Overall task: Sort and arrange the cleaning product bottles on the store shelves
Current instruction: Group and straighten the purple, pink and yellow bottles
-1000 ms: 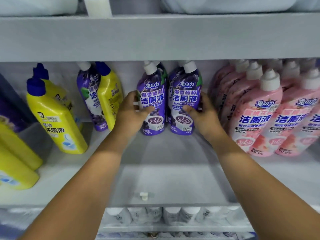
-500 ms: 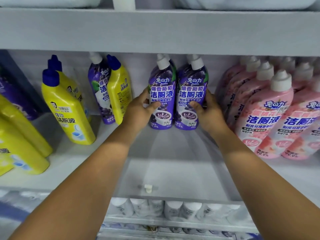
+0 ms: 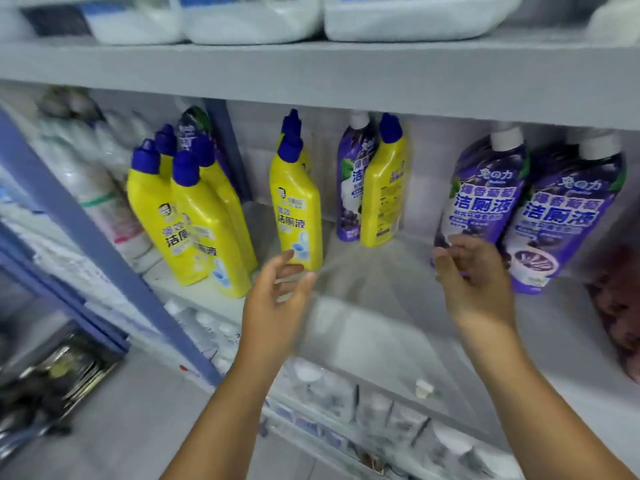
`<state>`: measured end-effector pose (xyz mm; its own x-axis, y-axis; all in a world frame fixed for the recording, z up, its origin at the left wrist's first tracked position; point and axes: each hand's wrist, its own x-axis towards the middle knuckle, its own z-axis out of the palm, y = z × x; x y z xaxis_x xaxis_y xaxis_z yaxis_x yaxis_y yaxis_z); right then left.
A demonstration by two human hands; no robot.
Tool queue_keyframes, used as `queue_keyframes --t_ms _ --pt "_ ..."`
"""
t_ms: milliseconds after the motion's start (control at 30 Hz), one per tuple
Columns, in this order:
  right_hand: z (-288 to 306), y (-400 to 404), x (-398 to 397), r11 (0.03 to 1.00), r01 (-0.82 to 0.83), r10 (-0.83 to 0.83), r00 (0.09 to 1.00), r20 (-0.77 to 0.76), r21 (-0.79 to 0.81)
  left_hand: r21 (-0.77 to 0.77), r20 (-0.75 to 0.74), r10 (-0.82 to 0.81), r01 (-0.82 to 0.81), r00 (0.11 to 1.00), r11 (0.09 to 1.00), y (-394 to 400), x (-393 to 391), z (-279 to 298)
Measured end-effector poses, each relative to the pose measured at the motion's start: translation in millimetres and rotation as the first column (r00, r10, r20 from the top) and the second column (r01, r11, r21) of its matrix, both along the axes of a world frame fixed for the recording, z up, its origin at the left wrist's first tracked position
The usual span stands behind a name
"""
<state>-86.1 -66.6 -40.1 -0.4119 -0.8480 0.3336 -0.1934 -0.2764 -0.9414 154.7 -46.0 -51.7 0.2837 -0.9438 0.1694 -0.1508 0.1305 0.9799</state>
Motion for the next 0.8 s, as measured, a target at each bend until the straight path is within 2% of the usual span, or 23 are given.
queue_keyframes --t_ms 67,133,200,300,367,467,533,667,800 --pt "0.6 -9.5 49.7 0.984 -0.171 0.170 0.985 0.018 0.050 -0.022 0.026 0.148 -0.148 0.989 0.989 8.7 48.7 6.6" --pt "4.4 -17.5 93.3 0.964 -0.261 0.259 0.965 0.040 0.058 -0.073 0.039 0.286 -0.283 0.957 0.956 8.7 90.6 17.7" --pt "10.1 -25.0 126.2 0.963 -0.260 0.258 0.966 0.032 0.069 -0.137 0.038 0.365 -0.357 0.930 0.924 5.4 127.0 25.2" --pt "24.1 -32.0 159.8 0.976 -0.214 0.212 0.976 0.052 0.037 -0.171 0.086 0.399 -0.381 0.913 0.909 -7.8 172.9 24.6" --pt "29.2 -35.1 183.0 0.963 -0.264 0.263 0.965 0.025 0.054 -0.130 0.152 0.362 -0.344 0.920 0.930 -22.2 194.8 22.7" --pt "24.6 -36.1 226.9 0.913 -0.356 0.391 0.903 -0.180 0.199 -0.088 0.157 0.196 -0.184 0.968 0.979 -42.3 209.5 23.0" --pt "18.4 -36.9 254.5 0.898 -0.358 0.414 0.884 -0.218 0.256 -0.064 0.182 0.116 -0.105 0.976 0.992 -50.0 211.8 24.2" --pt "13.8 -40.4 275.8 0.941 -0.238 0.296 0.924 -0.244 0.240 -0.039 0.247 0.047 -0.039 0.968 0.998 -59.7 217.1 20.4" --pt "17.7 -21.2 257.2 0.970 -0.157 0.193 0.962 -0.191 0.187 -0.037 0.207 -0.012 0.020 0.978 0.999 -58.9 210.3 16.6"
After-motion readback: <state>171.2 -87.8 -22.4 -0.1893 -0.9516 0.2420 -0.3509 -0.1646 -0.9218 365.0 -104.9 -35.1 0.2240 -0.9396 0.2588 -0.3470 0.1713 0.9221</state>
